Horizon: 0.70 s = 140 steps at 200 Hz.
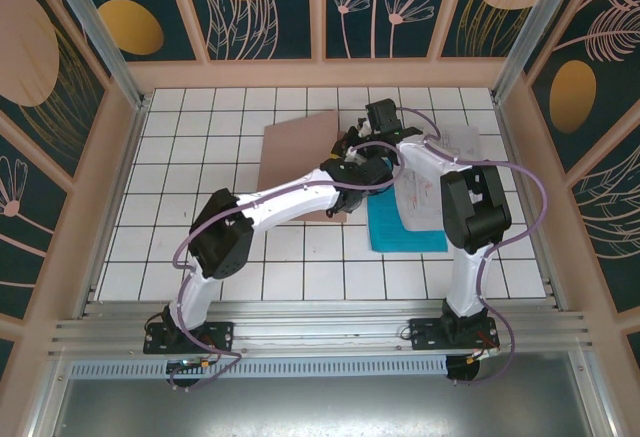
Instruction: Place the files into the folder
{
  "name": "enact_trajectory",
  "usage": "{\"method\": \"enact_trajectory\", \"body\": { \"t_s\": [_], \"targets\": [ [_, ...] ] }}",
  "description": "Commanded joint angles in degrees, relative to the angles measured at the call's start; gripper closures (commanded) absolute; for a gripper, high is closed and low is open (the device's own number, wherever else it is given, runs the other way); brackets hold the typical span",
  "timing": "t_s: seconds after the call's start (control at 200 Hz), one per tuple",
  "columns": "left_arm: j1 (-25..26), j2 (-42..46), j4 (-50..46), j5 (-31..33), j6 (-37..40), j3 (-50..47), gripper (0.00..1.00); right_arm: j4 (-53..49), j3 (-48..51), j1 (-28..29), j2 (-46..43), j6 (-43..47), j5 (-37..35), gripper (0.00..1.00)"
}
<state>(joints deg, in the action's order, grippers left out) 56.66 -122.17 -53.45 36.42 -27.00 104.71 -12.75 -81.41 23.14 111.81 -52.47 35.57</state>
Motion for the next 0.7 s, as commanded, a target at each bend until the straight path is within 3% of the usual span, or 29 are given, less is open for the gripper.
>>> {"method": "enact_trajectory", "body": {
  "t_s": [0.0,0.105,0.27,0.36,0.445,0.52,0.585,0.696],
  "targets": [
    [-0.1,-0.5,-3.4,8.1,0.9,1.5,0.45,-1.6,-2.2,0.2,0.8,0.0,1.3,1.00],
    [0.0,-0.8,-3.0,8.7,1.5,0.9,0.52,-1.2,-2.0,0.2,0.8,-0.3,1.6,1.00],
    [0.0,-0.5,-3.1,9.7,1.2,0.6,1.00,-1.3,-2.2,0.2,0.5,-0.3,1.8,1.00],
    [-0.1,0.8,-3.2,10.1,0.6,0.4,1.00,-0.2,-1.9,-0.1,0.1,-0.1,2.4,1.00],
    [-0.1,2.9,-3.1,10.4,-0.4,-0.4,1.00,1.2,-1.2,-0.8,-1.5,0.7,1.7,0.63],
    [-0.1,4.8,-3.0,10.1,-1.3,-1.3,1.00,1.7,0.2,-1.7,-4.4,1.8,-1.3,0.46],
    [-0.1,6.6,-2.8,9.7,-2.0,-2.2,1.00,3.2,3.1,-2.8,-7.8,2.4,-4.9,0.40],
    [-0.2,9.5,-2.5,9.5,-3.3,-3.9,1.00,6.5,9.5,-4.4,-12.3,1.4,-8.2,0.40]
  ]
}}
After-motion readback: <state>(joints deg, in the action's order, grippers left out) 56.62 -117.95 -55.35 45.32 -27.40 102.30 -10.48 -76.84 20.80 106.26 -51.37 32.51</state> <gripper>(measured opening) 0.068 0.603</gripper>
